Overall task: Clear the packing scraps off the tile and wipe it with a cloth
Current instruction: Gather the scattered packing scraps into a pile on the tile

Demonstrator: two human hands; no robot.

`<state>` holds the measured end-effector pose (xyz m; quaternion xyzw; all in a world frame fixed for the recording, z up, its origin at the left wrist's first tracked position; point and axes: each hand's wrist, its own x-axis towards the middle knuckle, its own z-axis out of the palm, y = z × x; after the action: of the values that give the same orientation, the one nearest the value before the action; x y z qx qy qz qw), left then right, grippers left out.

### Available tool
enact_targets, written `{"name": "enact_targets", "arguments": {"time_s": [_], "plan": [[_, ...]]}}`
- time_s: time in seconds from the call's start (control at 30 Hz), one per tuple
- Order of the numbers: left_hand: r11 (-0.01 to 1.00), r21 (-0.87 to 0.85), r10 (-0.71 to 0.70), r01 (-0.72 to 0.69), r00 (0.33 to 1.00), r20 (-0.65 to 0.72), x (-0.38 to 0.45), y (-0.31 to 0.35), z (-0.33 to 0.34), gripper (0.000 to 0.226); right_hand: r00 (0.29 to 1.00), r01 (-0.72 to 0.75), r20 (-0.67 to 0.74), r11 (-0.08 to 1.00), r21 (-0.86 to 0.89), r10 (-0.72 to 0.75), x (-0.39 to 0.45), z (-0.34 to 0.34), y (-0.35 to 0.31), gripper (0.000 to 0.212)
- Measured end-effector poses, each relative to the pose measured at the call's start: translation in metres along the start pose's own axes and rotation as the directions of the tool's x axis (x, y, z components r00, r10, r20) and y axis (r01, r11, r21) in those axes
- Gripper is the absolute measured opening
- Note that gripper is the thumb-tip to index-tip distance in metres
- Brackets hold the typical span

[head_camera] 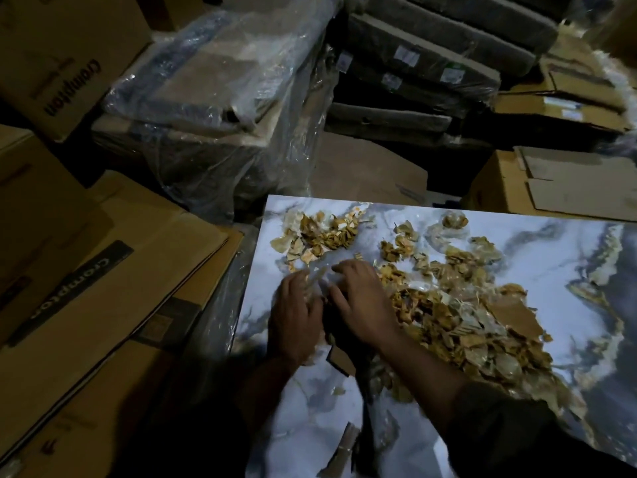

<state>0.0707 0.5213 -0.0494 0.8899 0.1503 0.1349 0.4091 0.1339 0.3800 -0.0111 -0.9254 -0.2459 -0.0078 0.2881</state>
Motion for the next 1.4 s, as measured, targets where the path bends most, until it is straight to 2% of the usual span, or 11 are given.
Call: {"name": "enact_targets", "arguments": {"time_s": [0.13, 0.27, 0.43, 0.53, 0.6, 0.67, 0.8, 0.93, 1.03, 1.23, 1.4], "plan": [[0.995, -0.043, -0.097, 0.091, 0.982, -0.16, 0.049, 0.007, -0.006, 0.052, 0.985, -0.118, -0.133, 0.991, -0.055, 0.11, 0.054, -0.014, 0.026, 0.03], [0.988, -0.039, -0.155, 0.15, 0.962, -0.224, 0.1, 0.01, 0.002, 0.054, 0.892, -0.356, -0.312, 0.934, -0.04, 0.327, 0.1, -0.031, 0.07, 0.04], [0.982, 0.155, -0.097, 0.103, 0.994, -0.047, 0.147, 0.003, 0.025, 0.071, 0.827, -0.561, -0.07, 0.827, -0.04, 0.558, 0.128, -0.024, 0.107, 0.063], [0.969, 0.22, -0.127, 0.115, 0.991, 0.043, 0.154, 0.004, 0.036, 0.065, 0.883, -0.469, -0.024, 0.883, 0.014, 0.47, 0.127, -0.002, 0.091, 0.053], [0.979, 0.2, -0.034, 0.025, 0.999, 0.04, 0.15, 0.01, 0.043, 0.05, 0.913, -0.405, -0.004, 0.91, 0.086, 0.407, 0.122, 0.012, 0.074, 0.045], [0.988, 0.151, 0.024, -0.021, 1.0, -0.019, 0.145, 0.015, 0.045, 0.034, 0.934, -0.351, -0.006, 0.917, 0.19, 0.359, 0.121, 0.02, 0.062, 0.037], [0.998, 0.033, -0.044, 0.051, 0.981, -0.187, 0.144, 0.015, 0.039, 0.038, 0.914, -0.327, -0.149, 0.902, 0.283, 0.378, 0.14, 0.012, 0.067, 0.037], [0.997, -0.012, -0.075, 0.075, 0.997, -0.008, 0.149, 0.005, 0.035, 0.057, 0.948, -0.317, 0.1, 0.917, 0.242, 0.302, 0.158, 0.012, 0.077, 0.06], [0.998, -0.034, -0.054, 0.059, 0.99, 0.133, 0.146, -0.002, 0.033, 0.069, 0.97, -0.174, 0.203, 0.965, 0.196, 0.134, 0.156, 0.024, 0.066, 0.048], [0.997, -0.068, -0.031, 0.042, 0.988, 0.149, 0.116, -0.015, 0.021, 0.066, 0.984, -0.102, 0.167, 0.971, 0.217, 0.066, 0.111, 0.036, 0.042, 0.02], [0.99, -0.101, -0.082, 0.096, 0.987, 0.136, 0.077, -0.011, 0.004, 0.045, 0.993, -0.069, 0.108, 0.955, 0.288, 0.04, 0.071, 0.021, 0.017, 0.02]]}}
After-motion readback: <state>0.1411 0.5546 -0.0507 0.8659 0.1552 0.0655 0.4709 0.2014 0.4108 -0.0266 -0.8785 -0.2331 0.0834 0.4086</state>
